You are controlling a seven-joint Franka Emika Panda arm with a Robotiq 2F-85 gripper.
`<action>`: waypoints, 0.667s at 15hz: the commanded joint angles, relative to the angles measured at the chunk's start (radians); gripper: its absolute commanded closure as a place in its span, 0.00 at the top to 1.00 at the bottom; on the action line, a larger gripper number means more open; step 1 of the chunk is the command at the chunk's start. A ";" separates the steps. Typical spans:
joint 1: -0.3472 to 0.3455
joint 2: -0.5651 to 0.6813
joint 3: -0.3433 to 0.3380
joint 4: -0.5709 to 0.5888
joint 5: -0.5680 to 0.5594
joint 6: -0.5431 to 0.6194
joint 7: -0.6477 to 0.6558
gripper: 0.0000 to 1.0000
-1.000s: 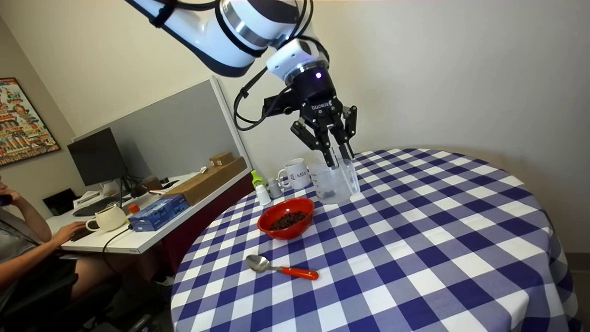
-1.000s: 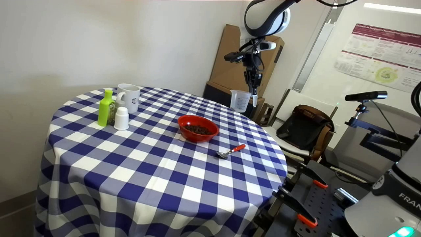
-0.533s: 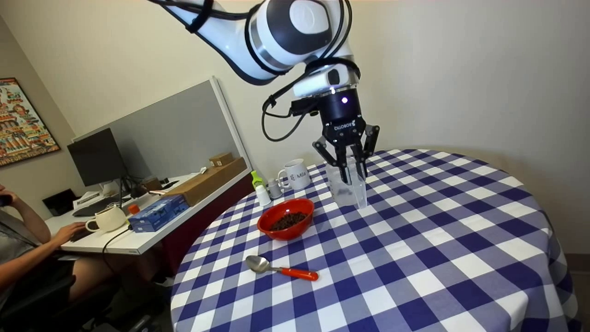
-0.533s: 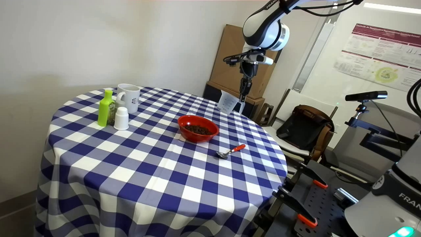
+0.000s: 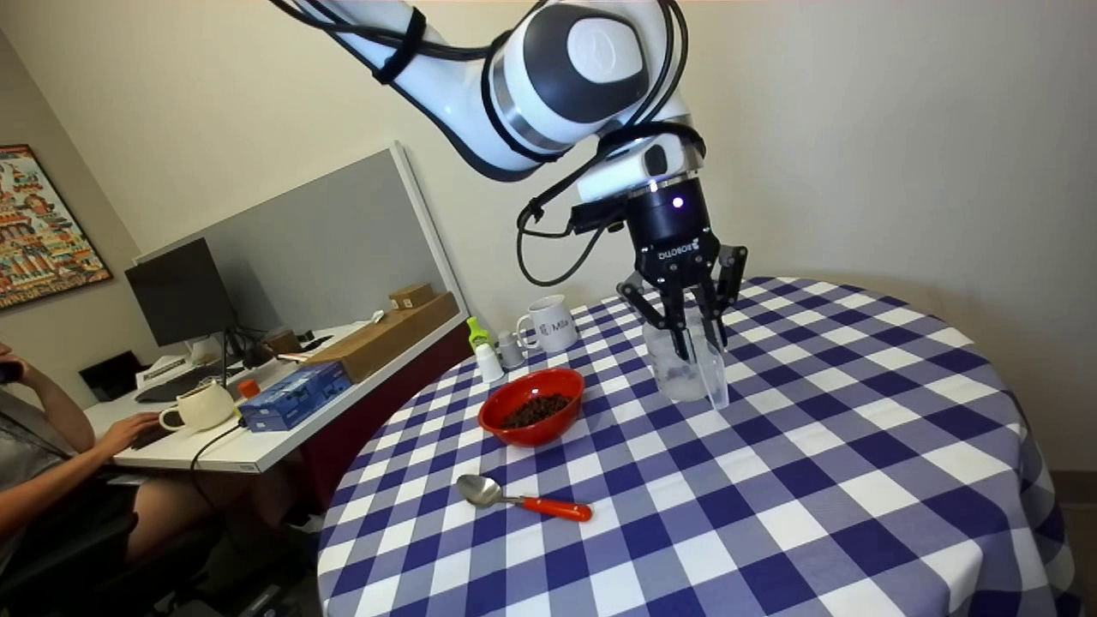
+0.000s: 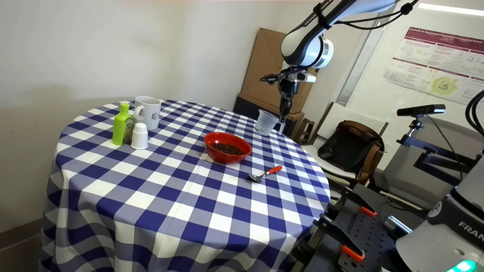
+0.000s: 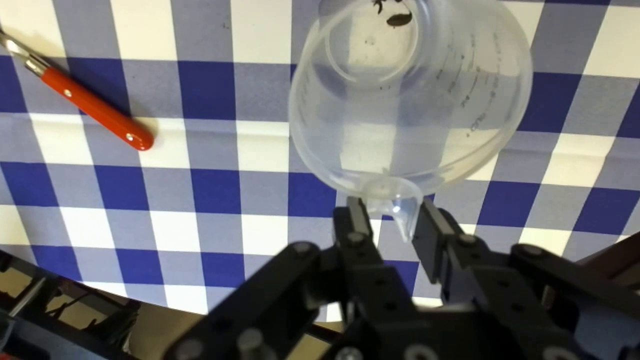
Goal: Pour the contents in the jug into the red bowl
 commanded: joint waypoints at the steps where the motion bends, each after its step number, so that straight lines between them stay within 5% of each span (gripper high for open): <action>1: 0.036 0.037 -0.044 0.013 -0.042 0.014 0.018 0.10; 10: 0.067 0.116 -0.091 0.012 -0.087 0.058 0.043 0.10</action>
